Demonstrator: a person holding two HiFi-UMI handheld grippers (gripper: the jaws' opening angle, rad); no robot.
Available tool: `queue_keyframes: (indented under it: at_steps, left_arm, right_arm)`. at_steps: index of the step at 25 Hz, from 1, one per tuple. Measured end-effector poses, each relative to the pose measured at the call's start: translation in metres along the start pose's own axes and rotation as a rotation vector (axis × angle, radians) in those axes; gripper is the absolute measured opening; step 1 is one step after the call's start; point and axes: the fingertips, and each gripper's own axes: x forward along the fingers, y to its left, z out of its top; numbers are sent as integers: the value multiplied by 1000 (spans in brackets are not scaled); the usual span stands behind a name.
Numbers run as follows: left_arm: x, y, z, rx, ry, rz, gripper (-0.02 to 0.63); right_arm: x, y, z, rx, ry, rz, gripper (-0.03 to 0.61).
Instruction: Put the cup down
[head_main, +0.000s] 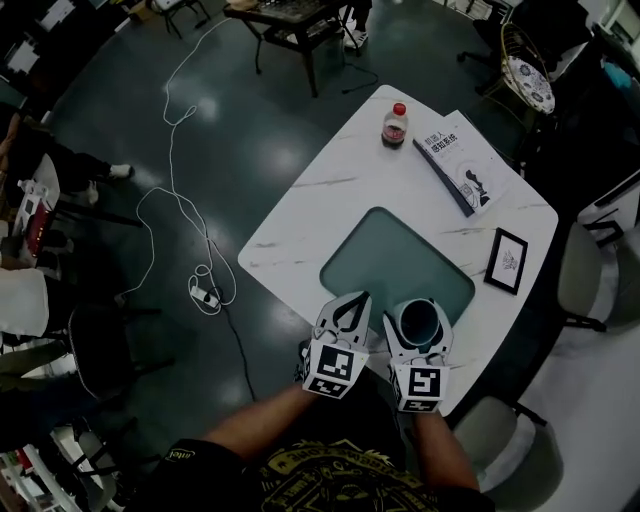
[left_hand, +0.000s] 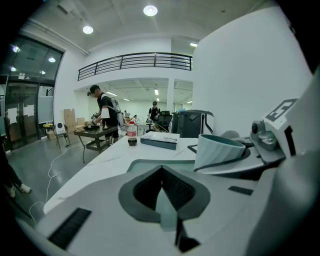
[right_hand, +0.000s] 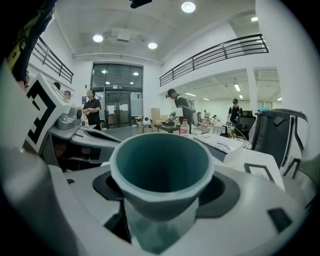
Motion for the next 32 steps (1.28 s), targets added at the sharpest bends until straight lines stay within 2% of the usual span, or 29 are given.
queue_keyframes:
  at_steps: [8,15,21,32]
  left_arm:
    - [12,4,-9,-2,27,19,9]
    - [21,1,-14,0,41,24,9]
    - [24,0,-19,-5,52,35,9]
    - [23,-1,-24,-14,61,57,9]
  right_arm:
    - [18,-2,-16,-11,-2,30,376]
    - [25,-7,-29,-22,0,35,376]
    - [29,-10,-25,-47,-8,23,376]
    - [31,-13,-47,-58,-26,33,376]
